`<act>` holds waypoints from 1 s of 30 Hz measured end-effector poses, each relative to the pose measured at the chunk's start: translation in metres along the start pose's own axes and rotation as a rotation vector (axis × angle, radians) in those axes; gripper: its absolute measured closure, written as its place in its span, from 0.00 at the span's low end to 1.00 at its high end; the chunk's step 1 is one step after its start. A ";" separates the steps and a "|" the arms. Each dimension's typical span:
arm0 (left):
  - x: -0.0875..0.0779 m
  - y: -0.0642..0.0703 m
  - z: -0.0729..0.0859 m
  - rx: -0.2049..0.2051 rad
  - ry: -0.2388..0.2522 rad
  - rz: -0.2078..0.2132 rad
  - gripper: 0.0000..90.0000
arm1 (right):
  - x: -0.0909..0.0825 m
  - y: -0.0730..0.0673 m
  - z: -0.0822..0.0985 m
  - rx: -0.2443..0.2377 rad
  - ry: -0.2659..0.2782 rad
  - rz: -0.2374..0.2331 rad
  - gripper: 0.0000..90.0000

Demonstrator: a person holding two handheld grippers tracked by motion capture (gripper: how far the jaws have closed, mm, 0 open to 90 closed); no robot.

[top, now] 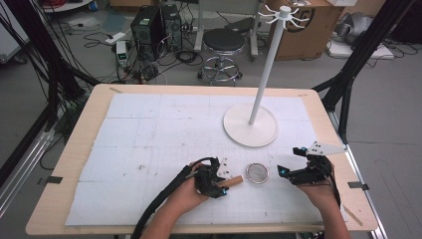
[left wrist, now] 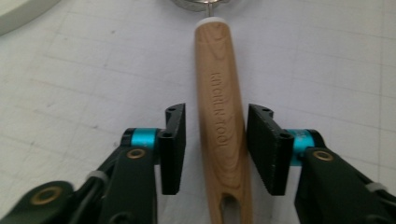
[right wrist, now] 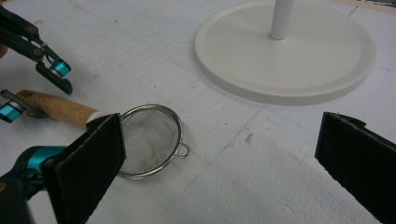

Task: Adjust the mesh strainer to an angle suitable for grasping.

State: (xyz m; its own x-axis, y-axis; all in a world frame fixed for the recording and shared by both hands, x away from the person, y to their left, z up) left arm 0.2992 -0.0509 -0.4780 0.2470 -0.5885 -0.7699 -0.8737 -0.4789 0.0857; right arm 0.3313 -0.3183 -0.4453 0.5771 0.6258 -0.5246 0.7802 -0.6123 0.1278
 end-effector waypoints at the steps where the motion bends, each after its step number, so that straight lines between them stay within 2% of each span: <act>1: -0.003 -0.001 0.002 -0.010 0.012 0.004 0.60 | 0.000 0.000 0.000 -0.001 -0.001 0.001 0.01; 6: -0.012 -0.010 0.014 -0.035 0.018 -0.015 0.54 | 0.001 -0.001 0.000 -0.004 -0.005 -0.001 0.01; 12: -0.017 -0.022 0.024 -0.081 0.027 -0.047 0.51 | 0.002 -0.001 -0.001 -0.009 -0.007 0.001 0.01; 22: -0.015 -0.036 0.024 -0.133 0.045 -0.068 0.53 | 0.002 0.000 0.000 -0.006 -0.006 0.001 0.01; 25: -0.015 -0.040 0.023 -0.144 0.049 -0.084 0.53 | 0.002 0.000 0.000 -0.005 -0.006 0.003 0.01; 30: -0.014 -0.051 0.022 -0.187 0.070 -0.115 0.54 | 0.002 0.001 0.000 -0.007 -0.006 0.005 0.01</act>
State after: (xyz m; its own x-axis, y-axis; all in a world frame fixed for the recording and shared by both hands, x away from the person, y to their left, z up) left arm 0.3312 -0.0039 -0.4849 0.3746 -0.5634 -0.7364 -0.7466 -0.6542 0.1207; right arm 0.3329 -0.3175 -0.4467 0.5794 0.6203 -0.5287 0.7792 -0.6117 0.1364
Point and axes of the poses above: each handheld gripper's, and its own axes: x roughly forward along the jaws, z roughly out of its underside, y roughly to its right, the point moved 6 cm from there along x, roughly forward along the jaws, and after that the axes turned 15 degrees about -x, right-handed, at the moved point
